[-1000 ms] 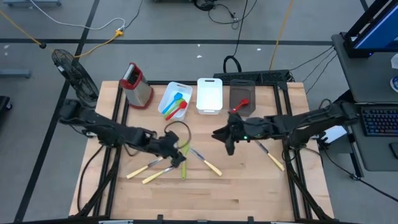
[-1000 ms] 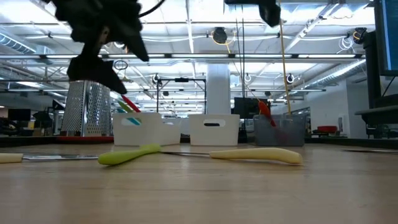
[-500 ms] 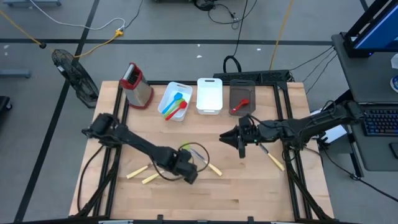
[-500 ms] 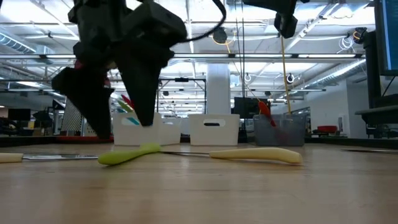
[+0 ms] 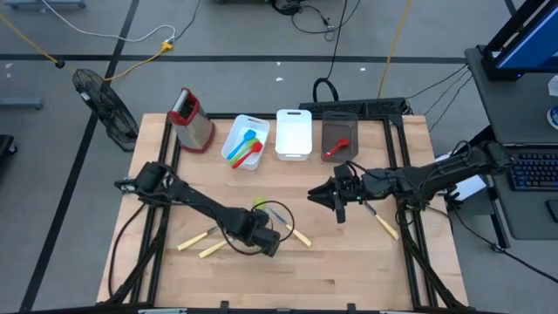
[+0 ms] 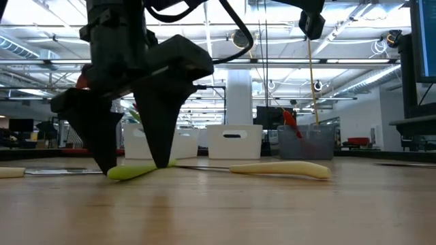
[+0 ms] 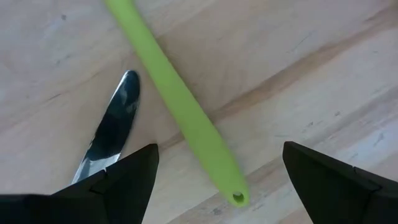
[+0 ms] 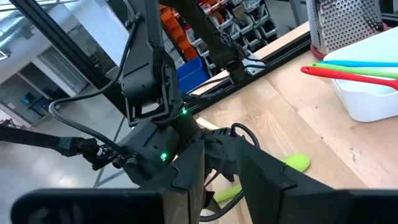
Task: Pick & Place Kitchen Items
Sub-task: Put the green serving spoon into the black bin
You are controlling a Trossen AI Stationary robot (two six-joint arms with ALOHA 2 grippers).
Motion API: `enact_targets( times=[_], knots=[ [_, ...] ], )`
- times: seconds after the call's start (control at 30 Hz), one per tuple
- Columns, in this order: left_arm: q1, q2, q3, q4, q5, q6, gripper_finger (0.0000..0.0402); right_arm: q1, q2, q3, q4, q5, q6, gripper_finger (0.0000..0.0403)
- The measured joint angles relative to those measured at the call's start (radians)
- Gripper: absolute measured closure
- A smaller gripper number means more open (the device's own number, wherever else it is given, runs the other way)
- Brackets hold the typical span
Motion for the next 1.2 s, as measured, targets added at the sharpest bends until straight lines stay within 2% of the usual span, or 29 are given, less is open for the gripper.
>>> enact_targets(
  times=[0.27, 0.4, 0.53, 0.97, 1.0, 1.2],
  knots=[
    [0.007, 0.003, 0.000, 0.006, -0.003, -0.015, 0.0050, 0.000, 0.000, 0.000, 0.000, 0.002, 0.004, 0.0316],
    [0.028, 0.032, 0.005, 0.018, 0.040, -0.009, 0.0060, 0.000, 0.000, 0.000, 0.000, 0.002, 0.003, 0.0316],
    [0.047, 0.074, 0.007, 0.002, 0.087, 0.015, 0.0111, 0.000, 0.000, 0.000, 0.013, 0.002, -0.002, 0.0316],
    [0.078, 0.086, 0.003, -0.038, 0.111, 0.041, 0.0347, 0.000, 0.000, 0.000, 0.024, 0.003, -0.012, 0.0316],
    [0.078, 0.085, 0.003, -0.037, 0.110, 0.041, 0.0359, 0.000, 0.000, 0.000, 0.024, 0.003, -0.012, 0.0316],
    [0.076, 0.073, -0.001, -0.036, 0.103, 0.052, 0.0361, 0.000, 0.000, 0.000, 0.024, 0.003, -0.012, 0.0316]
  ],
)
